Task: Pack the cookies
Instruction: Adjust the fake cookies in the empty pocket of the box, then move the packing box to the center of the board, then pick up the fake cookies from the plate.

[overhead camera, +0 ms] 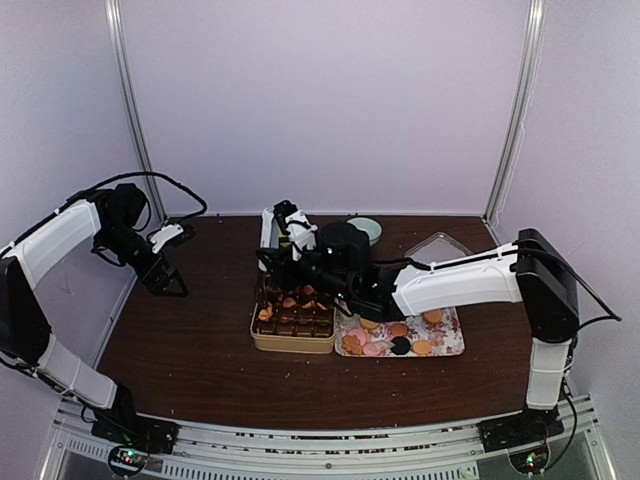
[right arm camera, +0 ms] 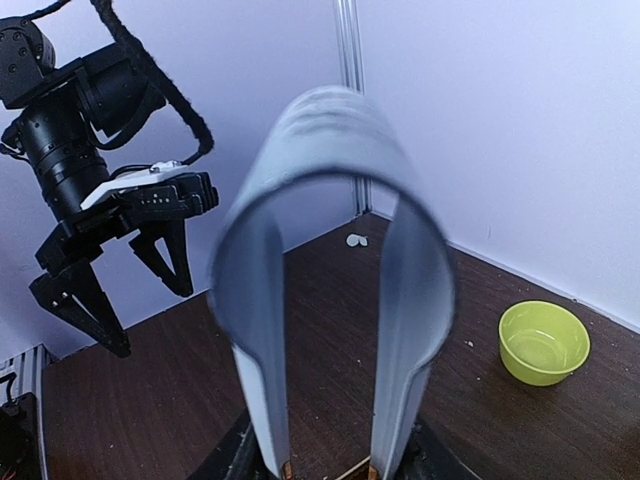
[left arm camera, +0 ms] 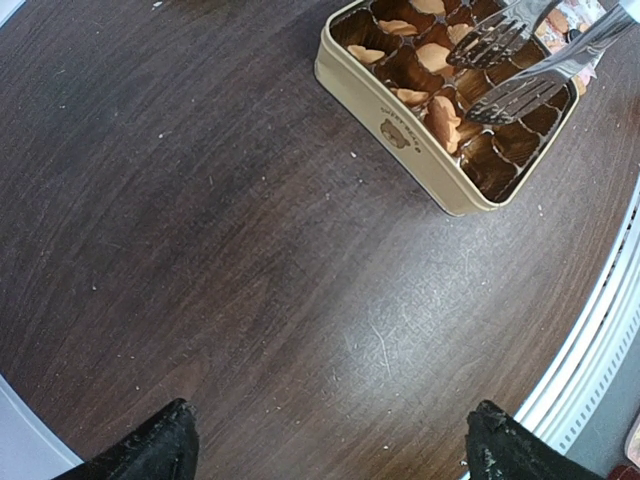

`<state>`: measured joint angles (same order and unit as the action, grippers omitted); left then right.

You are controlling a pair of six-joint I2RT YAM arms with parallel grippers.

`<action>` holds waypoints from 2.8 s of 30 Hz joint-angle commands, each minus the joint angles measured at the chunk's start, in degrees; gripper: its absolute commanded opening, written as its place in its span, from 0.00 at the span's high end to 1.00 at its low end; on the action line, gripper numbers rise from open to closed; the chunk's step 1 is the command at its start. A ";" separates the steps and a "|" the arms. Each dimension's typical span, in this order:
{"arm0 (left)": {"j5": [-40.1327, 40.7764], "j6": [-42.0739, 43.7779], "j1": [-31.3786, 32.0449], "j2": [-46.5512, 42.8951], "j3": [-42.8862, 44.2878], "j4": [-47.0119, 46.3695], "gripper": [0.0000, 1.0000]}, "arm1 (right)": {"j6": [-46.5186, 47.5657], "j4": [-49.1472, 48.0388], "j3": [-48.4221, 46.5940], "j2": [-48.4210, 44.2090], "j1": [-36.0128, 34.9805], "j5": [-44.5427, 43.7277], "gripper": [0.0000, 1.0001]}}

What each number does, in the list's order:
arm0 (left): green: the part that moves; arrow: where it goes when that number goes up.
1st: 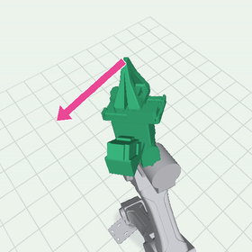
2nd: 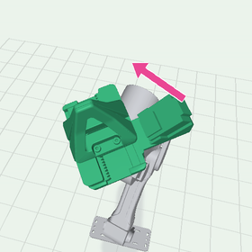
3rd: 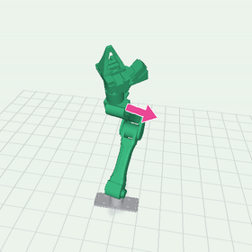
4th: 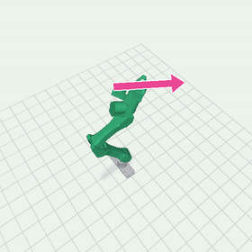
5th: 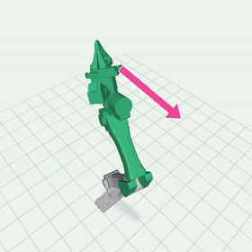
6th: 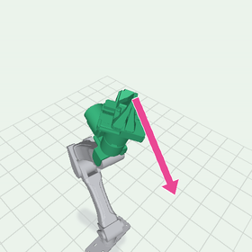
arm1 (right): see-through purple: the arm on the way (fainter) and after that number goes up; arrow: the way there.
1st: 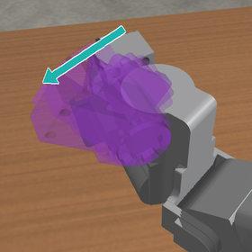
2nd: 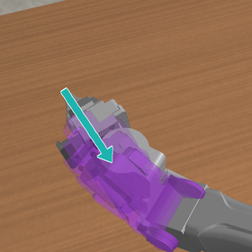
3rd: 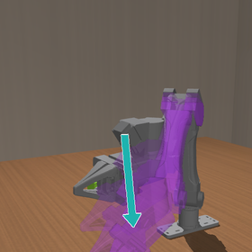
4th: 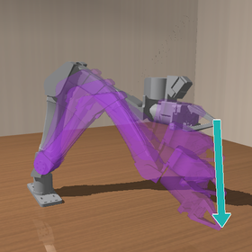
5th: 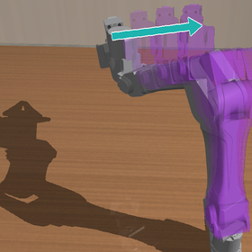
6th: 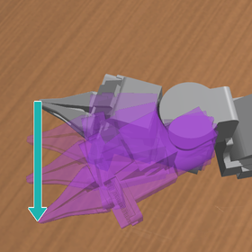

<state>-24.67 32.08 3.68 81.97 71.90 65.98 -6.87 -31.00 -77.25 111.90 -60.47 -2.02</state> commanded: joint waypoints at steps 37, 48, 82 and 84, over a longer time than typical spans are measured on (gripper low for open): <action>-0.98 -9.66 17.23 28.63 5.62 -25.33 0.17 | -5.04 6.35 28.06 -22.38 23.28 -19.57 0.59; -3.06 -10.05 23.21 30.08 5.02 -25.27 0.17 | -5.59 6.10 34.83 -26.64 26.45 -18.25 0.57; -0.47 -3.14 10.90 15.47 8.09 -3.95 0.11 | -9.06 5.70 45.51 -38.25 27.77 -8.22 0.57; -0.35 -3.16 10.88 15.09 8.08 -3.85 0.11 | -8.96 5.73 44.87 -37.48 27.77 -7.49 0.57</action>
<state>-25.21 28.14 14.92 99.37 79.42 61.19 -15.46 -24.75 -32.03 74.37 -32.97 -11.97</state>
